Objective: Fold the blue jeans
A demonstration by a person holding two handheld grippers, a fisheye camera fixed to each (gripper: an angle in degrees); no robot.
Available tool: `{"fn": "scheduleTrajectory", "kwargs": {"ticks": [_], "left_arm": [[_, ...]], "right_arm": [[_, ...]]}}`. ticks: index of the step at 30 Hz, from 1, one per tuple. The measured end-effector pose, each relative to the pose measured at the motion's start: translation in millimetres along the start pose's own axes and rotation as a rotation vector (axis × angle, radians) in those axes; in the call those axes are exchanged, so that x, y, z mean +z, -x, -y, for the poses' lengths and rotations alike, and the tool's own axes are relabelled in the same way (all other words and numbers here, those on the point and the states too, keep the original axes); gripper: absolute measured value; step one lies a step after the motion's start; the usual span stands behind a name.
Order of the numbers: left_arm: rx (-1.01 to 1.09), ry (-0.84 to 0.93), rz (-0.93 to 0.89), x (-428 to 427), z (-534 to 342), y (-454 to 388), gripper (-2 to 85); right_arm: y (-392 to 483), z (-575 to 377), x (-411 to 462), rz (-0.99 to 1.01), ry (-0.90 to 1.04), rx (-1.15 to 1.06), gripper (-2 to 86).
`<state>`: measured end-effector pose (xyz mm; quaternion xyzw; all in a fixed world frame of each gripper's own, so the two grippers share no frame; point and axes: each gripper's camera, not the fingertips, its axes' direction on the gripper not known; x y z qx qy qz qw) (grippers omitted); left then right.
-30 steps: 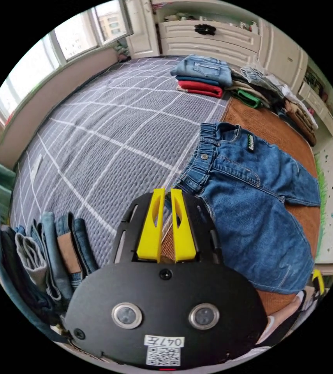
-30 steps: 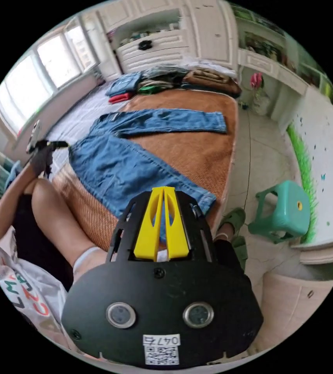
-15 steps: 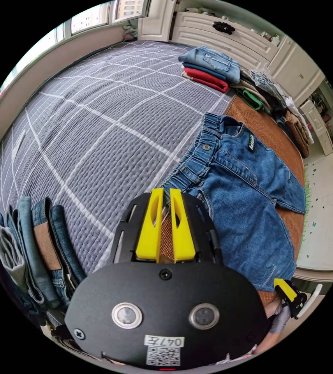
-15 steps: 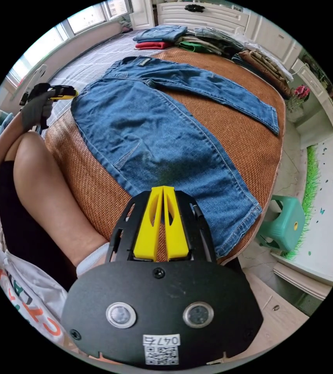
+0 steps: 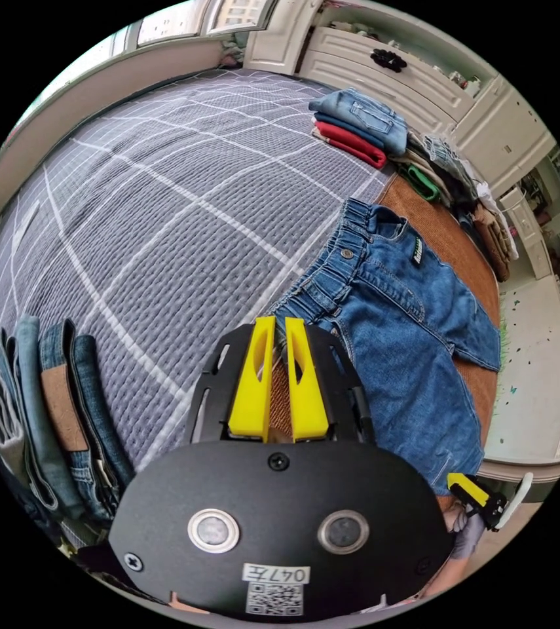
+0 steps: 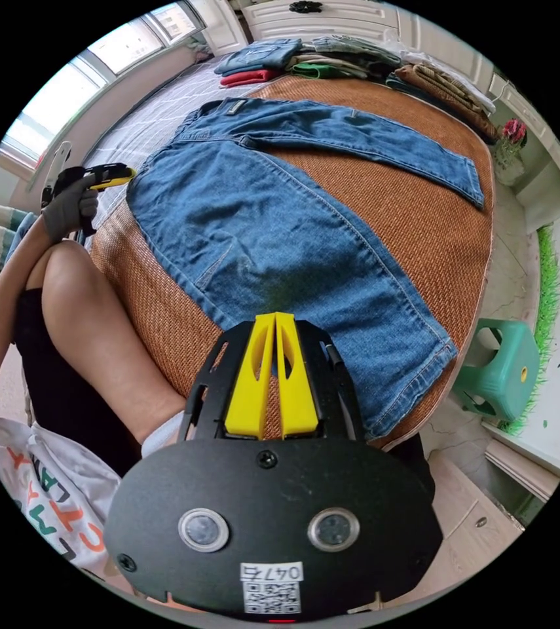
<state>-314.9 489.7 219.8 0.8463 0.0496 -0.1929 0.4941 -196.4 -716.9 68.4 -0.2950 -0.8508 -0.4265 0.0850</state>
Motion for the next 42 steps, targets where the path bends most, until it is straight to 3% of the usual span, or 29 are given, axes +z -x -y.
{"fn": "scheduleTrajectory", "kwargs": {"ticks": [16,35,42], "left_arm": [[-0.039,0.003,-0.041,36,1,11,1.6],[-0.034,0.030,-0.020,66,17,6,-0.4],[-0.041,0.041,-0.039,77,26,8,-0.6]], "right_arm": [[73,9,-13,-0.163,0.014,-0.136,-1.0],[105,10,-32,-0.117,0.005,-0.099,-0.6],[132,7,-36,-0.207,-0.001,-0.145,-0.6]]}}
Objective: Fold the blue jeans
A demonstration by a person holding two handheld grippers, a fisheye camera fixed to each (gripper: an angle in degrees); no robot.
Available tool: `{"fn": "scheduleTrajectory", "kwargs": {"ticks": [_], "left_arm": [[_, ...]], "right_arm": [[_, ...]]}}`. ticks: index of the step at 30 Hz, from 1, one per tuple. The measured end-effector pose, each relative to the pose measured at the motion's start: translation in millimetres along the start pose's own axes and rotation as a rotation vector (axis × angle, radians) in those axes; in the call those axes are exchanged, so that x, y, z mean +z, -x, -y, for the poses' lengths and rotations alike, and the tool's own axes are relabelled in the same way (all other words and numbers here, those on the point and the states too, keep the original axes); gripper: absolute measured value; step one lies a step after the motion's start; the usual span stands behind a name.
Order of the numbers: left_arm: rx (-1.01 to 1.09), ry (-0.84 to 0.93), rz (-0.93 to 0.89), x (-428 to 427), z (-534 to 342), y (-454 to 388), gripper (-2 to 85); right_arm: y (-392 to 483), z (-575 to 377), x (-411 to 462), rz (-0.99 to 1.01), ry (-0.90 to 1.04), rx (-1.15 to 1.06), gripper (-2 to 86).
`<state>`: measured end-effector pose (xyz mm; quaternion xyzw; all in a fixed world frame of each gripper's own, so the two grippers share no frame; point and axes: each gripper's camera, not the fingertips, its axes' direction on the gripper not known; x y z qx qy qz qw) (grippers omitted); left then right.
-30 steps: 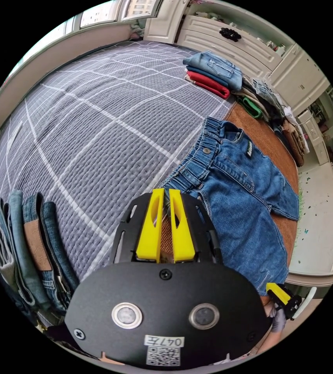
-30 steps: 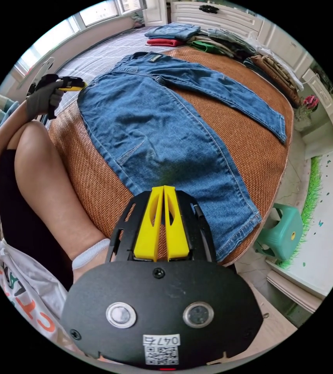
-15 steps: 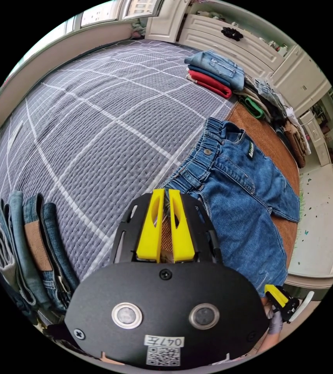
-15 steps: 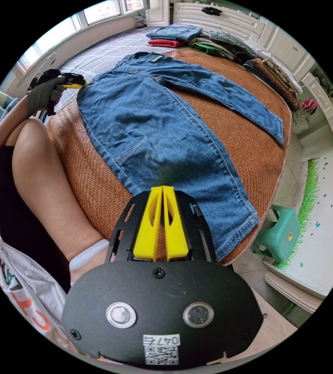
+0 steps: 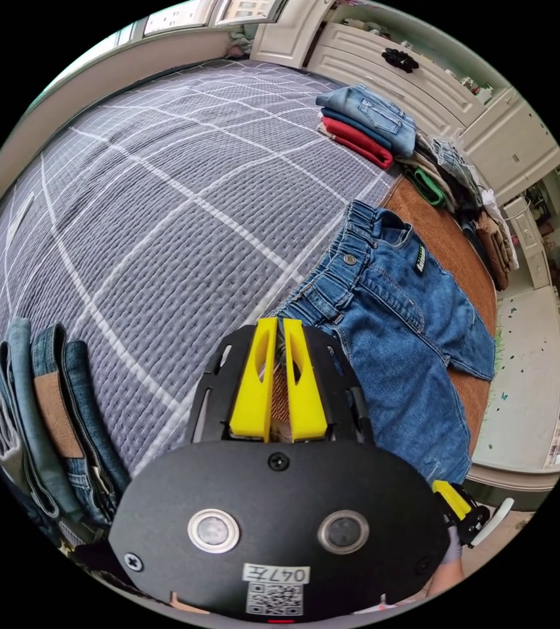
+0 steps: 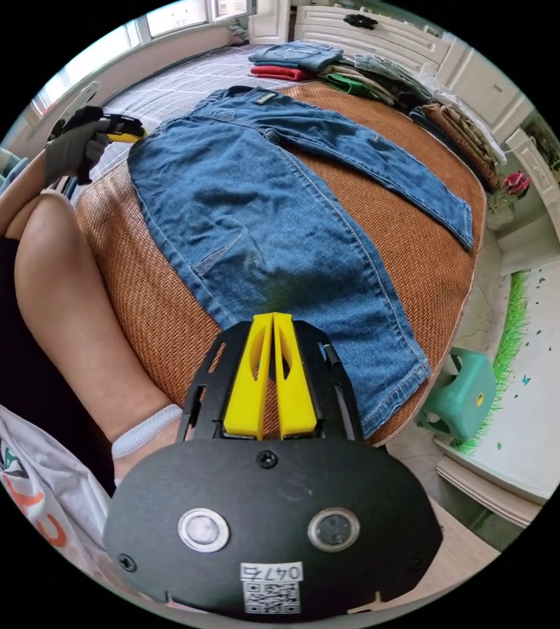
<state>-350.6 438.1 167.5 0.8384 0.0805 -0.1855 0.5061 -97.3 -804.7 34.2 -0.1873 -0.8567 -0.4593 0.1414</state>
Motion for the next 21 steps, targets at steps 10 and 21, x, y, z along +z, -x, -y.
{"fn": "scheduleTrajectory", "kwargs": {"ticks": [10,21], "left_arm": [[-0.038,0.025,-0.048,14,15,8,-0.8],[-0.040,0.037,-0.056,28,30,6,-0.8]], "right_arm": [[27,1,-7,-0.105,0.001,-0.072,-0.8],[15,0,-10,-0.018,0.009,-0.026,-0.6]]}}
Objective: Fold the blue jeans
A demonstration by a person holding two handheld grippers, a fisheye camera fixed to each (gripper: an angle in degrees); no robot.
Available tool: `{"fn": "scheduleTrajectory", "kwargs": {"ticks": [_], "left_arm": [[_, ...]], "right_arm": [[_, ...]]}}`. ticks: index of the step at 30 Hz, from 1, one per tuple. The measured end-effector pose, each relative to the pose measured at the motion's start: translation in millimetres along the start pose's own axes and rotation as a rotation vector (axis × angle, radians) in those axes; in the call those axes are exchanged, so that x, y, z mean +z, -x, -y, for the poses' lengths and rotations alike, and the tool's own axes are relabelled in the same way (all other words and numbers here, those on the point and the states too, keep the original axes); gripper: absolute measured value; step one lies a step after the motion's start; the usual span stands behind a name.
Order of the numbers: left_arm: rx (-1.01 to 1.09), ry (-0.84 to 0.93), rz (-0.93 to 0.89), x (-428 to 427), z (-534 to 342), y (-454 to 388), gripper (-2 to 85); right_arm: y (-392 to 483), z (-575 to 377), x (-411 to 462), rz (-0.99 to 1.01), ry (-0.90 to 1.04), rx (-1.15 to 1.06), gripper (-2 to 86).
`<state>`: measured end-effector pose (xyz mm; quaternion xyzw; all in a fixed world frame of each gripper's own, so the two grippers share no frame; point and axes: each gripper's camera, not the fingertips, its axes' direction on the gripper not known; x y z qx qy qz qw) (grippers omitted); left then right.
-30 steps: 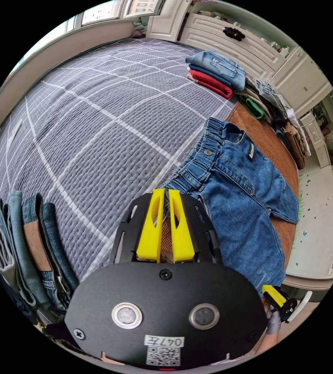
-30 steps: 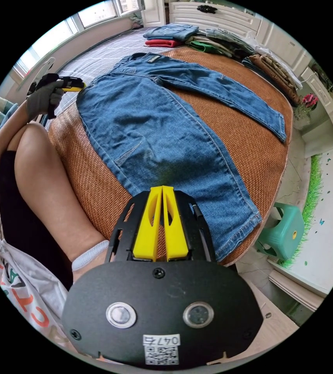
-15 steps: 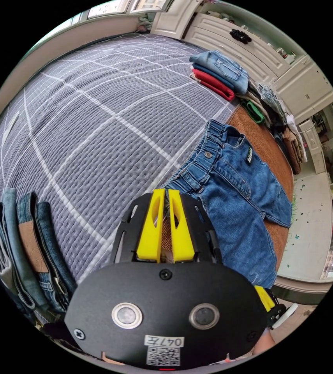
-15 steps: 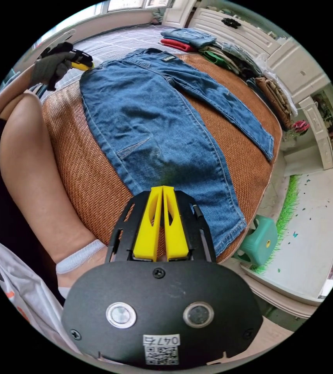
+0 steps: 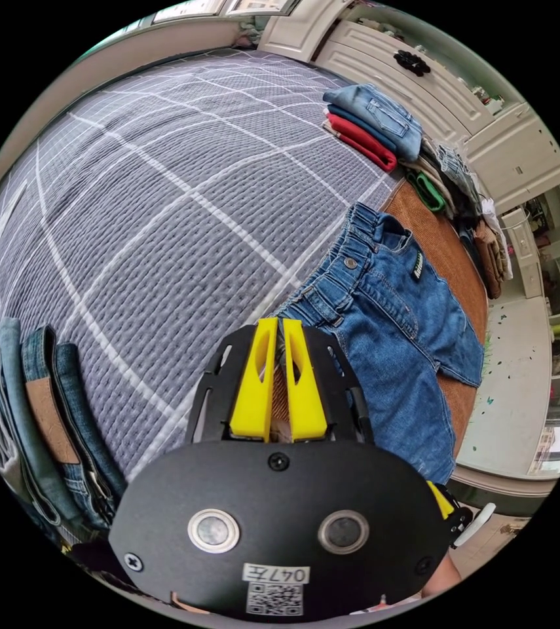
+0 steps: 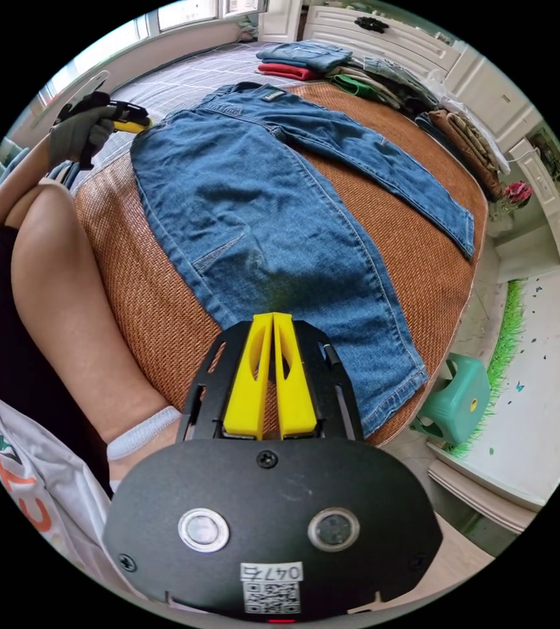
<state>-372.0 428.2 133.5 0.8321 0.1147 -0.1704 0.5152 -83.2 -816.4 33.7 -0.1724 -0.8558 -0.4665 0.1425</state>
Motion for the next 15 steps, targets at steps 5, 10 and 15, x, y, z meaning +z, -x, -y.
{"fn": "scheduleTrajectory", "kwargs": {"ticks": [5,10,15], "left_arm": [[-0.002,0.004,-0.008,6,6,0,-0.8],[0.009,0.003,-0.002,11,11,-4,-0.8],[-0.002,0.007,-0.021,16,16,-2,-0.8]], "right_arm": [[3,-2,0,-0.022,-0.002,-0.014,-0.6],[-8,-5,0,0.035,-0.002,0.014,-0.6],[-11,-7,1,0.041,-0.003,0.014,-0.6]]}}
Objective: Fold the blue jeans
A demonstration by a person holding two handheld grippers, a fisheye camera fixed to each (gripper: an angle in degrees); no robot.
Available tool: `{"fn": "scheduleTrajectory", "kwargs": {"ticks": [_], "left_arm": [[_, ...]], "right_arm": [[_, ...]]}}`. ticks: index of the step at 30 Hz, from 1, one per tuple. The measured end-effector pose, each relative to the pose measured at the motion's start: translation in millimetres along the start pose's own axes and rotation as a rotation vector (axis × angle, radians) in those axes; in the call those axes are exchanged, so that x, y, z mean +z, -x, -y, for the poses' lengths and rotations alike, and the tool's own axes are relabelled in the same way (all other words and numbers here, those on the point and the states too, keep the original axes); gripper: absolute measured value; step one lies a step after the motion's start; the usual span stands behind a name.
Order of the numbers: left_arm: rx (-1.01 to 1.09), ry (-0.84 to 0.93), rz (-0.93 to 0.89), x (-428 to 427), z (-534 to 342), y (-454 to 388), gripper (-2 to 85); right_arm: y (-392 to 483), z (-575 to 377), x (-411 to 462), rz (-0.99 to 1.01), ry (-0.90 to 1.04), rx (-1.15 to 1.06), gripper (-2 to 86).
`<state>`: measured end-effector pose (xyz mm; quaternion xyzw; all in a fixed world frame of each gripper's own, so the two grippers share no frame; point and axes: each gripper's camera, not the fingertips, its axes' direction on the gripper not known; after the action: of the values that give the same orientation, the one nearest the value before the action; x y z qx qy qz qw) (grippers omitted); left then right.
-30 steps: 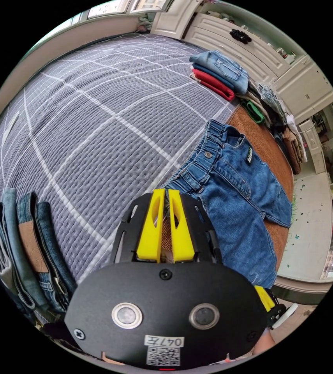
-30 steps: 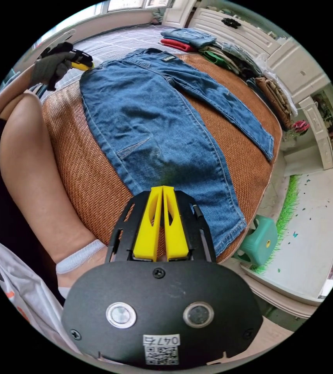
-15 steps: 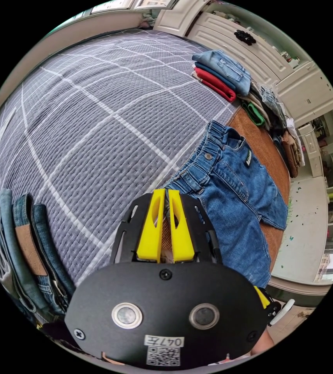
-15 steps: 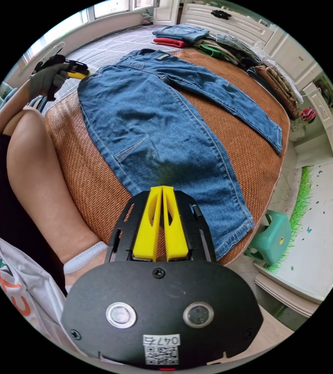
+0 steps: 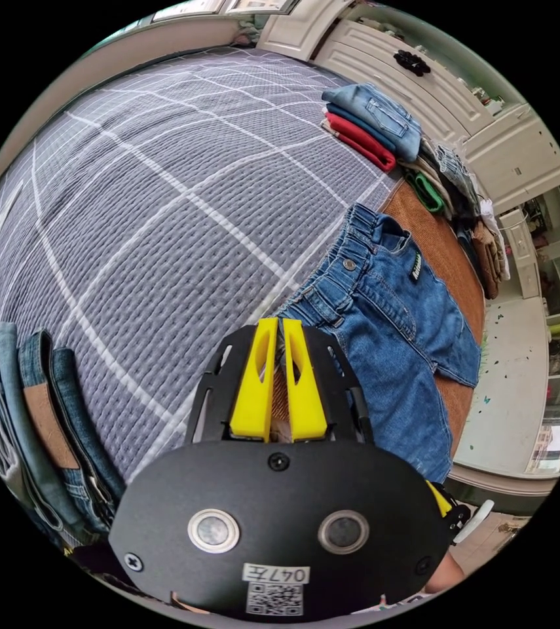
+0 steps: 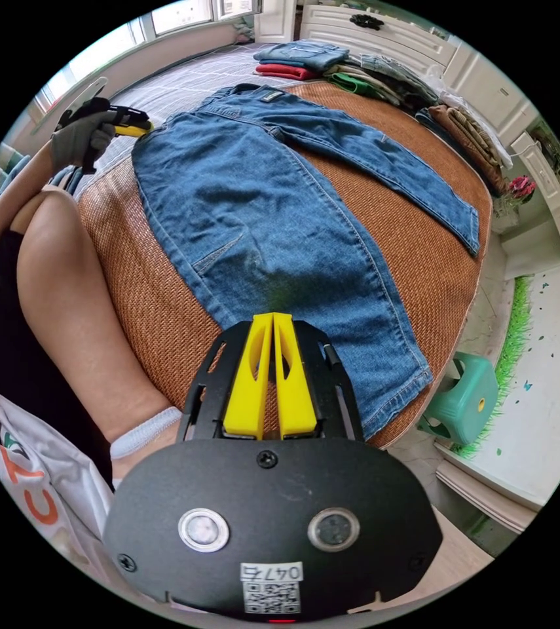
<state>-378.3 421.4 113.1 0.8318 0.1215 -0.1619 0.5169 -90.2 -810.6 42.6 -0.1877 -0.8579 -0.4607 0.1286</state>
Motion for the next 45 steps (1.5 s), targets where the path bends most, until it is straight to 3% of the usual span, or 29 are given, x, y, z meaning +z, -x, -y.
{"fn": "scheduleTrajectory", "kwargs": {"ticks": [45], "left_arm": [[-0.010,0.005,-0.014,36,18,-16,-0.8]], "right_arm": [[-24,-25,1,0.010,-0.018,-0.013,-0.5]]}}
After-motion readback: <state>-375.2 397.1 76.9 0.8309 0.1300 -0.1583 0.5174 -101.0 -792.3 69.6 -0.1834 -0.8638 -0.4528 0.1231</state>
